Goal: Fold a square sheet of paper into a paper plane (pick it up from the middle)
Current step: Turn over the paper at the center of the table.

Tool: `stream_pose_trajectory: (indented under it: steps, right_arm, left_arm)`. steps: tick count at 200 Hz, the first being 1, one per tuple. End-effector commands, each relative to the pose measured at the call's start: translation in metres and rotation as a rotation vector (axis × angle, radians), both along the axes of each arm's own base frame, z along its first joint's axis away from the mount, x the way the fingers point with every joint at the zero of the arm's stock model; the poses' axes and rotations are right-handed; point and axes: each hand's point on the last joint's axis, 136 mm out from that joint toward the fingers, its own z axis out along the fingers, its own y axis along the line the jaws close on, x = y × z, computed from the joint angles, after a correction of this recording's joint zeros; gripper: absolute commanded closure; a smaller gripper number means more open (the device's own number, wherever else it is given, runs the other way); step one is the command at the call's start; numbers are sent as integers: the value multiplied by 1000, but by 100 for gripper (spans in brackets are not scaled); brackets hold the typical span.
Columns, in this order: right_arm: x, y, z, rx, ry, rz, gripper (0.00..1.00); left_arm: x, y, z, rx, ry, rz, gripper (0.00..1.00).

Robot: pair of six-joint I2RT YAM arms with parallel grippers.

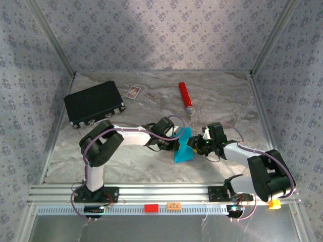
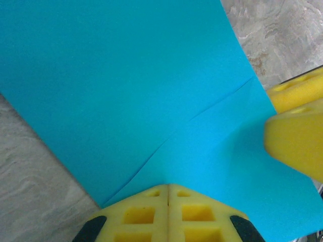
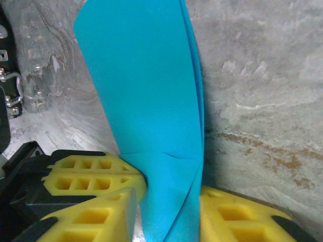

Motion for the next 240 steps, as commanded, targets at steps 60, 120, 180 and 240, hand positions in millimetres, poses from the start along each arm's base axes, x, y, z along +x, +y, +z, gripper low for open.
stream_pose_trajectory:
  steps: [60,120,180,240]
  right_arm:
    - [6,-3,-12,18,-12,-41,73]
    - [8,-3,-12,24,-27,-37,82]
    - [9,-2,-7,33,-45,-28,89]
    - [12,-3,13,19,-127,-10,93]
  left_arm:
    - [-9,13,-10,62,22,10,100]
    - [-7,12,-5,47,11,17,98]
    - [-5,10,9,-5,-29,23,89]
    - [4,20,36,-49,-141,73,77]
